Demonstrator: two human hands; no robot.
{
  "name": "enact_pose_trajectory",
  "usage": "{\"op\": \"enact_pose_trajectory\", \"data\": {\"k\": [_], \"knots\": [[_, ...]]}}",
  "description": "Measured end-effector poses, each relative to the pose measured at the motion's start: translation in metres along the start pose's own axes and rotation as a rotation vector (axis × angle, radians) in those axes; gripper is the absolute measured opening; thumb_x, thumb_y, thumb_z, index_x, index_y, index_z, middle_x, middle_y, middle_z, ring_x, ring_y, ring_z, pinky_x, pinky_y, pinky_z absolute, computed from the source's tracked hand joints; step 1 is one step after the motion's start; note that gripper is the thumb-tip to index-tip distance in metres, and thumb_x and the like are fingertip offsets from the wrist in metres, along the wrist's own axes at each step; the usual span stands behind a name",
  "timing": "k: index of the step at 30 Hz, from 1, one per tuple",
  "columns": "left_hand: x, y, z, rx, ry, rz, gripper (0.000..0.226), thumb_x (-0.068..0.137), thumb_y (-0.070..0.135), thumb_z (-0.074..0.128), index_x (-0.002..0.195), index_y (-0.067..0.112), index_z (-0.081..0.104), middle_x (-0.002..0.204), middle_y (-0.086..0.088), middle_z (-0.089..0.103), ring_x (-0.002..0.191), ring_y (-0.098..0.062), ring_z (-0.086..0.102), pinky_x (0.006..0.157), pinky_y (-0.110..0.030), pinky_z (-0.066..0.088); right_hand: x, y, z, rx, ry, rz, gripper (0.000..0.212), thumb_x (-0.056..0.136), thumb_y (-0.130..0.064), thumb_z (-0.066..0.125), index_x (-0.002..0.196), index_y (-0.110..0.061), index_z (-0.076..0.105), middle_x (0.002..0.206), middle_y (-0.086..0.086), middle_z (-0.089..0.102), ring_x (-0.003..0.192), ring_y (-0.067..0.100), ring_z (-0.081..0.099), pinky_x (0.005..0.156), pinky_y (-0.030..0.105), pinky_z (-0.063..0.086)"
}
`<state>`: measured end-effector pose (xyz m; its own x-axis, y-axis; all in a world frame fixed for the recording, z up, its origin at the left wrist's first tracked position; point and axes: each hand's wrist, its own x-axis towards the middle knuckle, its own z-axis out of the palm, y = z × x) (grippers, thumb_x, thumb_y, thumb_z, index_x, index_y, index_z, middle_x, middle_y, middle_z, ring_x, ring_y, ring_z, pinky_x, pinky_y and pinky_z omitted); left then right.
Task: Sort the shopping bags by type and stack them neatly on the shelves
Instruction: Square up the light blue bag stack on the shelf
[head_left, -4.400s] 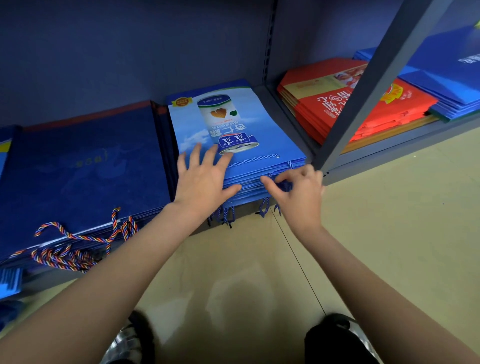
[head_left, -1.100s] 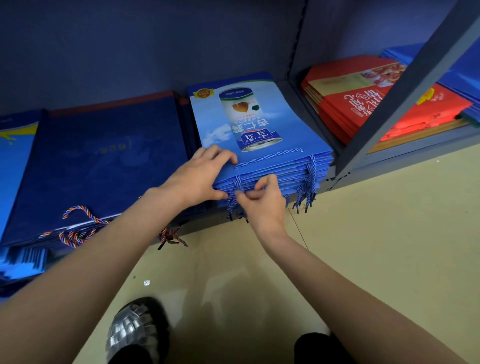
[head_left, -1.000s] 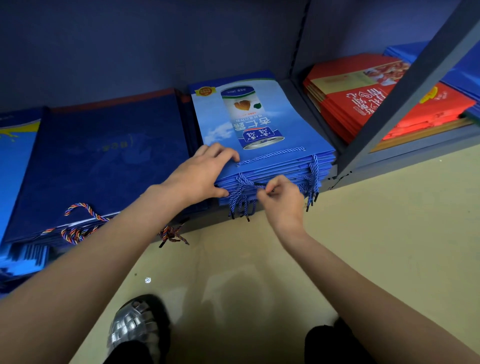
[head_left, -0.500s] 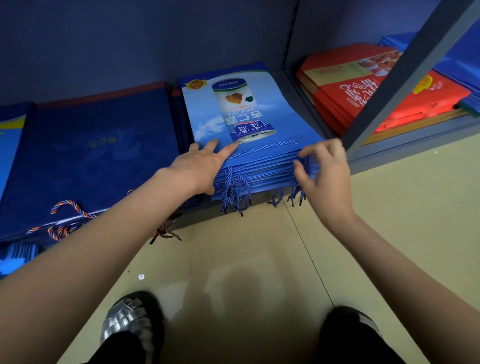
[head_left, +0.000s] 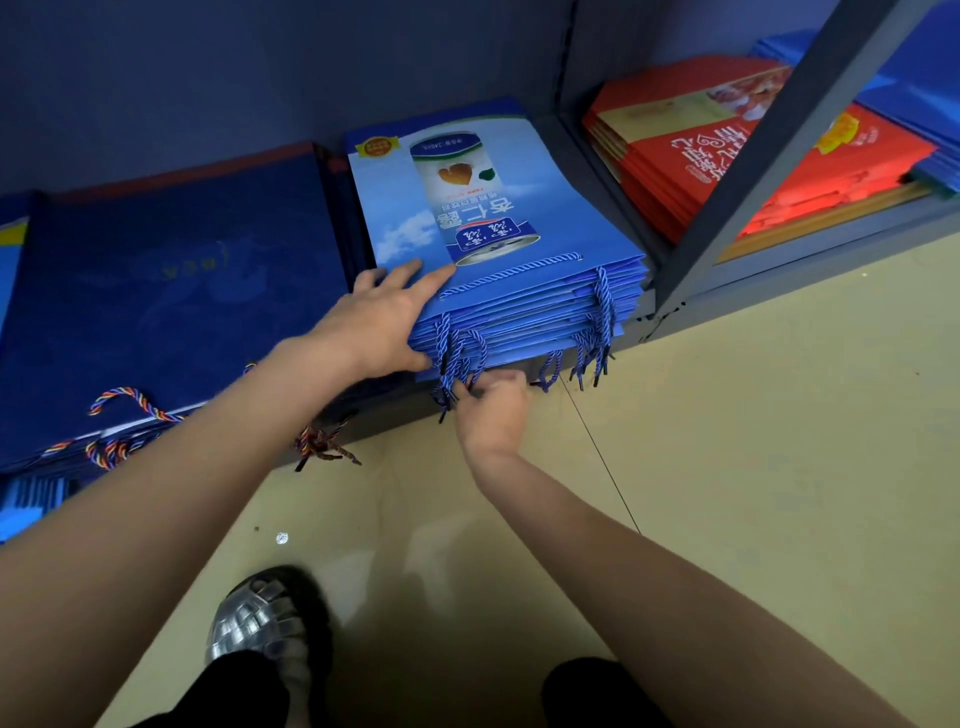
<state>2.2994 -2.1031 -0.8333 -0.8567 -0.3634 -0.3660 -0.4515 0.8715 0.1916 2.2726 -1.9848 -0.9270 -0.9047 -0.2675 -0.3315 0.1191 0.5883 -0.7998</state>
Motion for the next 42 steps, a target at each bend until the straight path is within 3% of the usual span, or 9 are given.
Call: {"op": "enact_pose_trajectory", "data": {"k": [2, 7, 12, 21, 24, 28, 31, 36, 42], "knots": [[0.0, -0.003, -0.001, 0.011, 0.006, 0.004, 0.099, 0.078, 0.033, 0.072, 0.148, 0.038, 0.002, 0.158, 0.001, 0.005, 0.141, -0.031, 0.01, 0.112, -0.048, 0.025, 0.0, 0.001, -0.021, -0.055, -0.017, -0.077, 0.021, 0.084, -0.025, 0.068, 0.087, -0.004, 0.069, 0.104, -0.001, 0.043, 0.108, 0.017, 0.038, 0.103, 0.029, 0.03], [-0.004, 0.01, 0.011, 0.071, 0.111, -0.024, 0.096, 0.077, 0.039, 0.071, 0.148, 0.036, 0.007, 0.156, -0.003, 0.012, 0.139, -0.032, 0.016, 0.108, -0.047, 0.023, 0.002, 0.025, -0.065, -0.434, -0.081, -0.373, 0.024, 0.086, -0.03, 0.065, 0.093, -0.008, 0.072, 0.114, 0.006, 0.049, 0.111, 0.025, 0.037, 0.096, 0.032, 0.029], [-0.003, 0.017, 0.019, 0.141, 0.167, -0.055, 0.097, 0.073, 0.046, 0.072, 0.146, 0.035, 0.009, 0.154, -0.004, 0.017, 0.137, -0.033, 0.022, 0.107, -0.05, 0.024, -0.005, 0.03, -0.065, -0.408, -0.187, -0.232, 0.041, 0.08, -0.039, 0.07, 0.115, -0.017, 0.065, 0.122, 0.003, 0.044, 0.122, 0.018, 0.034, 0.101, 0.03, 0.027], [-0.003, 0.013, 0.022, 0.116, 0.233, -0.043, 0.089, 0.076, 0.056, 0.065, 0.146, 0.037, 0.013, 0.153, -0.004, 0.021, 0.134, -0.033, 0.025, 0.107, -0.047, 0.023, 0.001, 0.0, -0.006, -0.111, -0.052, 0.061, 0.019, 0.082, -0.026, 0.071, 0.084, -0.007, 0.067, 0.117, 0.008, 0.051, 0.112, 0.023, 0.043, 0.095, 0.039, 0.041], [-0.002, 0.012, 0.024, 0.133, 0.237, -0.047, 0.09, 0.075, 0.057, 0.064, 0.146, 0.036, 0.012, 0.153, -0.004, 0.02, 0.135, -0.033, 0.025, 0.106, -0.046, 0.023, 0.002, 0.004, -0.016, -0.075, -0.056, -0.004, 0.021, 0.082, -0.019, 0.071, 0.066, -0.01, 0.059, 0.11, 0.007, 0.046, 0.111, 0.025, 0.047, 0.101, 0.039, 0.038], [0.0, 0.013, 0.025, 0.165, 0.222, -0.054, 0.093, 0.076, 0.051, 0.068, 0.146, 0.035, 0.009, 0.154, -0.005, 0.017, 0.136, -0.033, 0.022, 0.107, -0.047, 0.023, 0.006, 0.026, -0.066, -0.175, -0.061, -0.128, 0.028, 0.078, -0.026, 0.074, 0.095, -0.004, 0.072, 0.103, 0.0, 0.045, 0.109, 0.018, 0.042, 0.101, 0.029, 0.032], [0.001, 0.013, 0.024, 0.15, 0.206, -0.063, 0.093, 0.077, 0.048, 0.069, 0.146, 0.035, 0.009, 0.154, -0.005, 0.015, 0.137, -0.034, 0.02, 0.107, -0.049, 0.023, 0.001, 0.04, -0.094, -0.126, -0.042, -0.114, 0.021, 0.075, -0.023, 0.076, 0.09, -0.009, 0.075, 0.104, 0.002, 0.047, 0.114, 0.026, 0.046, 0.102, 0.034, 0.034], [-0.003, 0.017, 0.023, 0.179, 0.193, -0.063, 0.093, 0.08, 0.047, 0.066, 0.148, 0.032, 0.004, 0.155, -0.008, 0.01, 0.139, -0.035, 0.015, 0.108, -0.049, 0.023, -0.01, 0.002, -0.08, -0.015, -0.046, -0.265, 0.042, 0.072, -0.042, 0.075, 0.101, -0.012, 0.067, 0.107, 0.002, 0.045, 0.107, 0.021, 0.05, 0.1, 0.036, 0.039], [-0.008, 0.014, 0.02, 0.206, 0.16, -0.021, 0.094, 0.084, 0.041, 0.064, 0.149, 0.027, -0.002, 0.156, -0.012, 0.005, 0.141, -0.035, 0.009, 0.11, -0.048, 0.023, -0.012, -0.032, -0.049, -0.405, 0.042, -0.384, 0.037, 0.077, -0.05, 0.067, 0.091, -0.016, 0.064, 0.11, 0.0, 0.039, 0.114, 0.019, 0.036, 0.091, 0.033, 0.027]]}}
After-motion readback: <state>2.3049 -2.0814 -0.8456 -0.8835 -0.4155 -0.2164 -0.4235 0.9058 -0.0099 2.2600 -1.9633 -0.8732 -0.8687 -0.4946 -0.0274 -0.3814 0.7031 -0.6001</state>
